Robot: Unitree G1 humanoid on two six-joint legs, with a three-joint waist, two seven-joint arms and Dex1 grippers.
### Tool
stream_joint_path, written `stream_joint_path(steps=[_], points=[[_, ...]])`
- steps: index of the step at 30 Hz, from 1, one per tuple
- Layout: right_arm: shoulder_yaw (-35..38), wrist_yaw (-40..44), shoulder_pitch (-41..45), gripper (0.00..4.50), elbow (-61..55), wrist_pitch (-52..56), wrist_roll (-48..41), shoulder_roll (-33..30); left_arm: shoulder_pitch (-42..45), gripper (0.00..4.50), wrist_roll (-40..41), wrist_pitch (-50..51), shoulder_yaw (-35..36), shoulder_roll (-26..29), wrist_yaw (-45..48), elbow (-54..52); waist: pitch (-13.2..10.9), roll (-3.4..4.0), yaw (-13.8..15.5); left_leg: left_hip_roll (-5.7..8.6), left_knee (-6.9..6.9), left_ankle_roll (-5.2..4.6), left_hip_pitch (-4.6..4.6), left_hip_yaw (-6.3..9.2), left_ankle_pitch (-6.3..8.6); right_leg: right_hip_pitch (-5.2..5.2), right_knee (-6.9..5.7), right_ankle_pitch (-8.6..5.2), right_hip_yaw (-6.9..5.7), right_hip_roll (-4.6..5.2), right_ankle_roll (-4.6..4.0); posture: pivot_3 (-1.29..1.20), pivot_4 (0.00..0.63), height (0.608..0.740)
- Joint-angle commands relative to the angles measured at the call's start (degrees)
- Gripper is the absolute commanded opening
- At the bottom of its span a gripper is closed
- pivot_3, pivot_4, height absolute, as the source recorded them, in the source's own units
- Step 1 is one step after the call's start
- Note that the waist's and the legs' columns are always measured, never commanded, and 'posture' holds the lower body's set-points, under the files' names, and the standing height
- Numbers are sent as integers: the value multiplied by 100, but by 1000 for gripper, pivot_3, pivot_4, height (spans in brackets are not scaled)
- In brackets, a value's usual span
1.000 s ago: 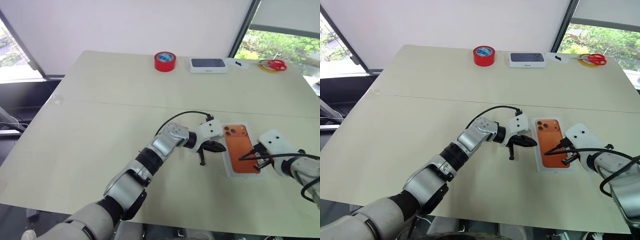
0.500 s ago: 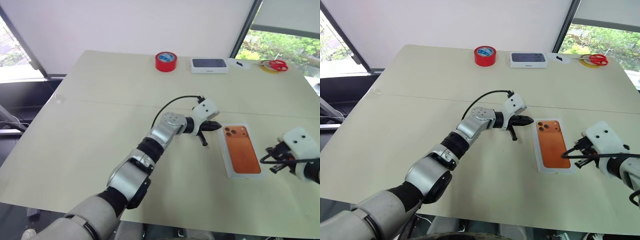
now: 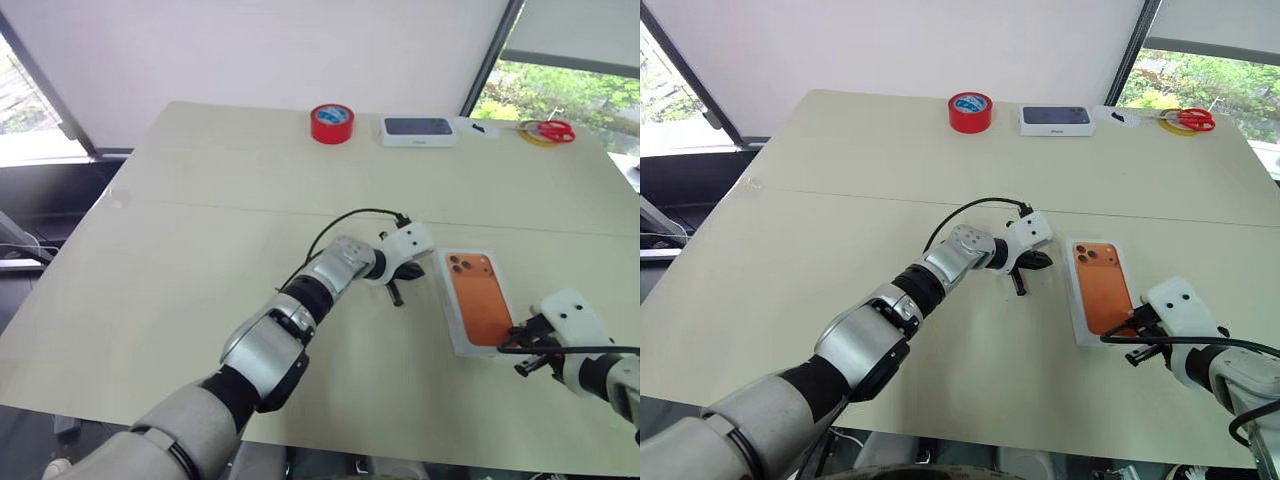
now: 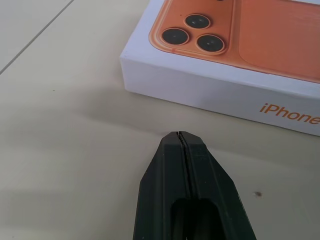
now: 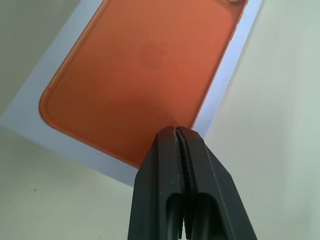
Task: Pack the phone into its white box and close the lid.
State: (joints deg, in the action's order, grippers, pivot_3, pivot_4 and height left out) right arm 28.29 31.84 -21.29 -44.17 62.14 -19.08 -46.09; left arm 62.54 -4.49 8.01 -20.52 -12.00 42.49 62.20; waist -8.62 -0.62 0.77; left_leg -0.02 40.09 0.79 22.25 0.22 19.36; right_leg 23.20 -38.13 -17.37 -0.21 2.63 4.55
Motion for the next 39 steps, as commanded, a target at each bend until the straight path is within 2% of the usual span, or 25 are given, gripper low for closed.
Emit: stream_joint_path(steps=[1, 4, 9, 12, 16, 21, 24, 31, 39], points=[[-94, -69, -32, 77, 90, 63, 55, 28, 122, 0, 81, -32, 128, -639, -55, -93, 0, 0, 0, 0, 0, 0, 0, 0, 0, 0, 0, 0, 0, 0, 0, 0, 150, 724], [-47, -124, 79, 77, 72, -115, 104, 29, 105, 0, 157, -112, 272, -508, -176, -209, 0, 0, -3, 0, 0, 0, 0, 0, 0, 0, 0, 0, 0, 0, 0, 0, 150, 724], [276, -287, 661, 77, -78, -811, 127, 208, -122, 0, 512, -461, 767, 108, -74, -1014, 1, 3, -3, -1, -1, 4, 0, 0, -3, 5, -5, 0, 2, 3, 0, 0, 150, 724], [149, -417, 985, 77, -147, -1072, 126, 354, -488, 0, 838, -285, 1153, 702, 164, -1867, 6, 10, -56, -5, -3, 11, -4, -1, -7, 5, -6, 0, 5, 4, 0, 0, 150, 724], [-130, -485, 1470, 77, -60, -1207, -151, 688, -1148, 0, 1179, 164, 1692, 1811, 314, -3076, 9, 15, -138, -14, -8, 38, -14, 0, -22, 4, -17, 0, 5, -2, 0, 0, 150, 724], [-331, -544, 1634, 77, 201, -1463, -184, 1021, -1832, 0, 1501, 690, 2262, 2925, 396, -3897, 9, 16, -100, -13, -6, 41, -11, 4, -23, 3, -19, 0, 4, 1, 0, 0, 150, 724], [-448, -526, 1683, 77, 343, -1589, -222, 1128, -2175, 0, 1653, 897, 2508, 3392, 417, -4106, 9, 16, -71, -3, -4, 49, -9, 4, -28, 2, -17, 0, 4, 12, 0, 0, 150, 724], [-640, -547, 1929, 77, 610, -1673, -294, 1162, -2459, 0, 1719, 920, 2876, 3918, 102, -3983, 9, 15, 0, 7, -1, 41, -5, 8, -23, 2, -16, 0, 4, 17, 0, 0, 150, 724], [-958, -521, 2063, 77, 895, -1909, -205, 1127, -2771, 0, 1788, 1059, 3001, 4092, -145, -4233, 9, 15, -32, 5, -2, 32, -7, 7, -19, 3, -18, 0, 4, 15, 0, 0, 150, 724]])
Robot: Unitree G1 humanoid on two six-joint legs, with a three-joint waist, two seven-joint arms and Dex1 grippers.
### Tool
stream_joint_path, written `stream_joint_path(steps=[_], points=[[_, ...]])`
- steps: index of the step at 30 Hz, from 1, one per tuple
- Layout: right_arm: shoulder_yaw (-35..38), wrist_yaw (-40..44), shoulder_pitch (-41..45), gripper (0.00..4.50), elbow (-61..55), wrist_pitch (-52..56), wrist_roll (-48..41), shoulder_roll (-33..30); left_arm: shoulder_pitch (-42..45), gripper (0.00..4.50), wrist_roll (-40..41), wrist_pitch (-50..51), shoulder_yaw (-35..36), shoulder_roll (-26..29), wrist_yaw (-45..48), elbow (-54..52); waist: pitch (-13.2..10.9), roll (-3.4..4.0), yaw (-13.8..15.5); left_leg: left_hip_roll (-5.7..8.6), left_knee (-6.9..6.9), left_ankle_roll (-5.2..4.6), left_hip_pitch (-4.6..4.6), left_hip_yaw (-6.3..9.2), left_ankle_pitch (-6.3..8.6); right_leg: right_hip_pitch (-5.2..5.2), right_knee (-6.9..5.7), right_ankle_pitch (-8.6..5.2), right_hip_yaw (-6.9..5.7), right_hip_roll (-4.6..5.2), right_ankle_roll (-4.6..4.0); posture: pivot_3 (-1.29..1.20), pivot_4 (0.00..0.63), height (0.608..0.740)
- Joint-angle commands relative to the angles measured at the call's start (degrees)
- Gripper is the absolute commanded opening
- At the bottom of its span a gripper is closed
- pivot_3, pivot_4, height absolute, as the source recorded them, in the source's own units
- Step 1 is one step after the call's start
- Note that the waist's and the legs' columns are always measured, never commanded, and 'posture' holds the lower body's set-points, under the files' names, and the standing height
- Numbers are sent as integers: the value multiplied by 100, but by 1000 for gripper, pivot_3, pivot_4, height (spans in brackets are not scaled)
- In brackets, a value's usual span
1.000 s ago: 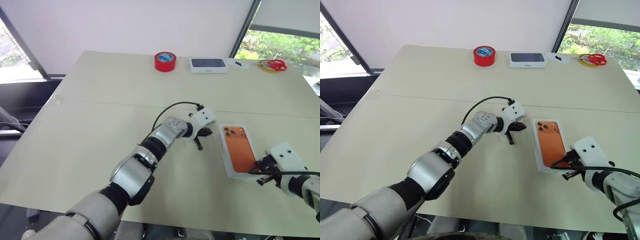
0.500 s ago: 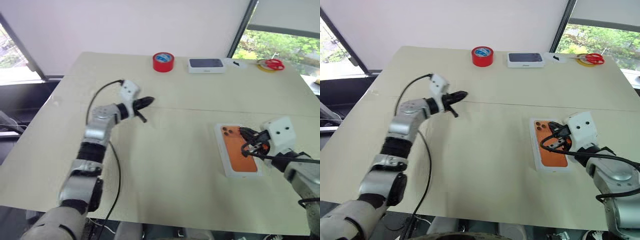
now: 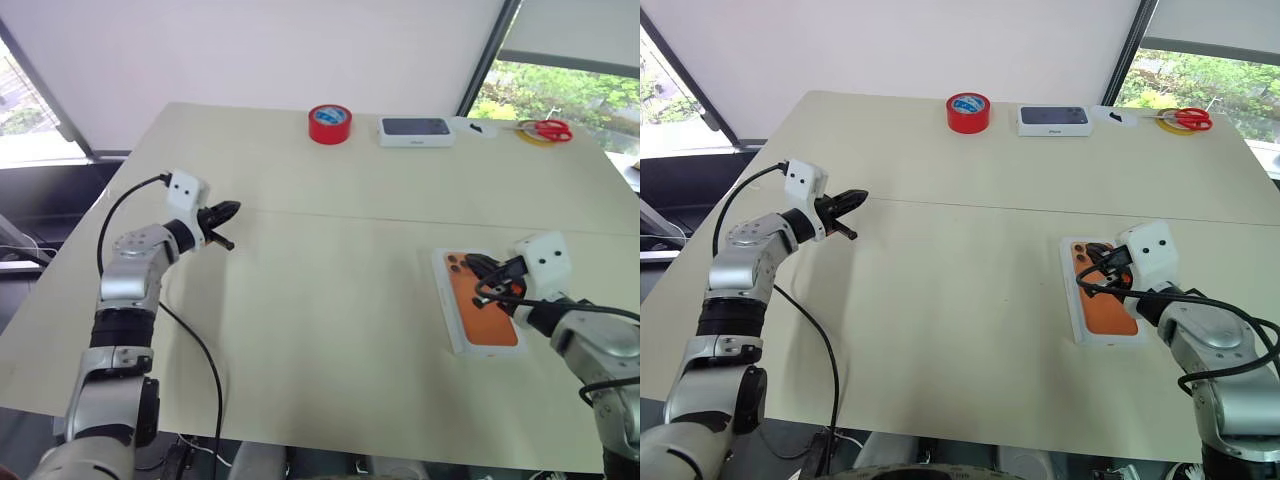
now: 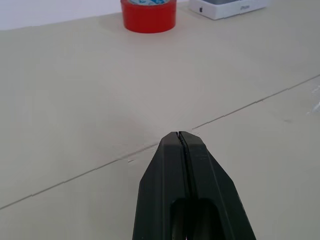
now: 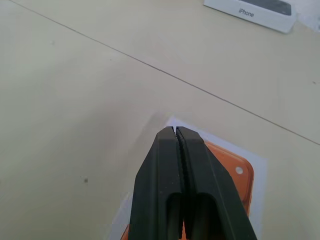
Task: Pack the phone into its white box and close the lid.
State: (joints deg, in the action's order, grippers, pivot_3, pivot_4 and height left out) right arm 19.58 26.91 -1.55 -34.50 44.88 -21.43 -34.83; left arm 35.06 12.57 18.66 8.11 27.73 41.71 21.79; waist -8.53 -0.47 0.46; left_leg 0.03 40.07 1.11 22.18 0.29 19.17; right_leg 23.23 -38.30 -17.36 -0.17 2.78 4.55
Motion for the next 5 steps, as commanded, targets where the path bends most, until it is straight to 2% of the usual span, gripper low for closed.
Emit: stream_joint_path(steps=[1, 5], points=[[-149, -55, 90, 77, -88, -206, 51, 19, -73, 0, 101, 10, 153, 131, -79, -220, 0, 0, -4, 0, 0, -1, 0, 0, 1, 1, -1, 0, 0, 0, 0, 0, 150, 724], [-150, -96, 88, 77, -207, -242, -69, 115, -119, 0, 175, 126, 143, 200, -112, -402, 0, 0, 0, -1, 0, -1, 0, 0, 1, 1, -1, 0, 0, 1, 0, 0, 150, 724]])
